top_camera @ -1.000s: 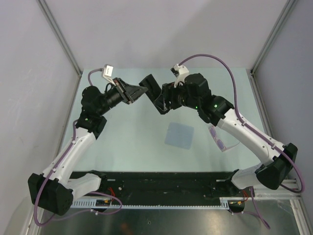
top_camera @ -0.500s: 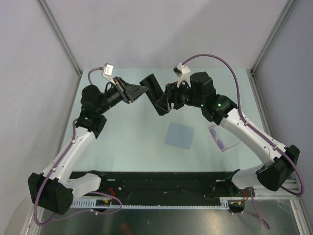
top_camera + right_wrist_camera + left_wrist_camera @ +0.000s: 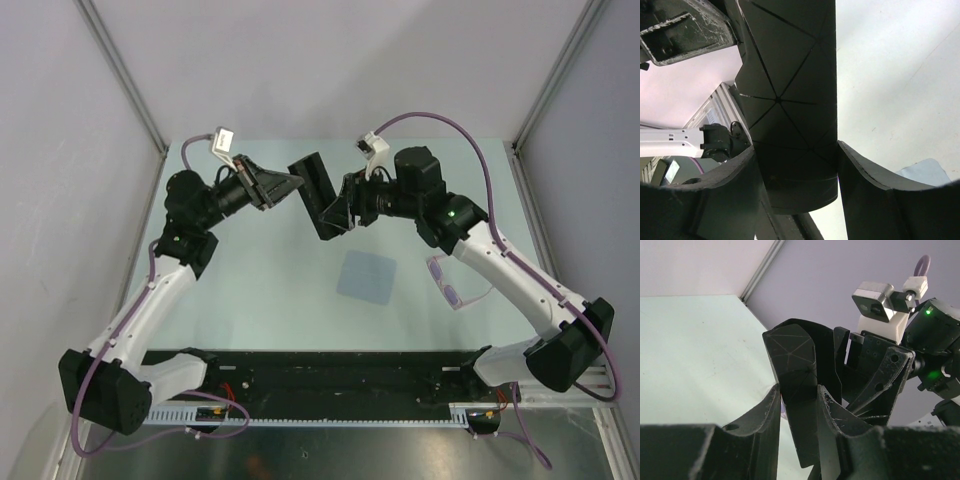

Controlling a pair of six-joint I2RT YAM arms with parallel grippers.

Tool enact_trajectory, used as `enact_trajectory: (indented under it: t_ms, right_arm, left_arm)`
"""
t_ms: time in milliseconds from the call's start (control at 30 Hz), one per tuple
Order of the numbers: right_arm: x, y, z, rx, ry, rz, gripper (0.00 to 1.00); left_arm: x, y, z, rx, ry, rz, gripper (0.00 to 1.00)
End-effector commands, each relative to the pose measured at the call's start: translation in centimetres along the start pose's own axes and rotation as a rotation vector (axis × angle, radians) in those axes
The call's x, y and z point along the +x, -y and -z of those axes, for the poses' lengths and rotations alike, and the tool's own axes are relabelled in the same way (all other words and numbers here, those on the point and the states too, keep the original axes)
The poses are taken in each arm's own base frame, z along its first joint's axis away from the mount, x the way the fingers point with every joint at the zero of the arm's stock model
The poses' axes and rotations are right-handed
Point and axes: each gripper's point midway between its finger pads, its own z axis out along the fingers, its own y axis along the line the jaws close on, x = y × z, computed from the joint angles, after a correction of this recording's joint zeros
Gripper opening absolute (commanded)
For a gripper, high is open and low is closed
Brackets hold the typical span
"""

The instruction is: Organize the sunglasses

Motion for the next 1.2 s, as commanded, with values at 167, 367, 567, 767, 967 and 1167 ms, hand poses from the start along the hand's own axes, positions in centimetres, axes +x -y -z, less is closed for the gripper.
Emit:
enact_trajectory:
  t_ms: [167, 367, 567, 767, 967, 1167]
  right_arm:
    - [-2.9, -3.9, 2.7, -0.185, 0.094, 0.05, 0.11]
    - [-2.8, -3.7, 2.9, -0.199, 0.092, 0.039, 0.07]
    - [-3.1, -3.1, 3.4, -0.192, 0.102, 0.019, 0.02]
    - [-3.6, -3.0, 3.2, -0.193, 0.115, -0.008, 0.0]
    - [-3.3, -1.4, 2.1, -0.129, 0.109, -0.055, 0.0]
    - [-2.4, 0.9, 0.2, -0.052, 0.084, -0.115, 0.0]
  left_arm:
    - [0.1, 0.3, -0.4, 0.067, -0.061, -0.033, 0.0]
    - [0.6, -0.2, -0.7, 0.076, -0.088, -0.036, 0.0]
    - [0.9, -1.0, -0.9, 0.074, -0.108, -0.022, 0.02]
    - [1.5, -1.7, -1.1, 0.064, -0.124, -0.013, 0.27]
    - [1.6, -3.1, -1.2, 0.012, -0.099, -0.016, 0.58]
    - [2.6, -5.2, -1.1, -0.045, -0.099, -0.022, 0.71]
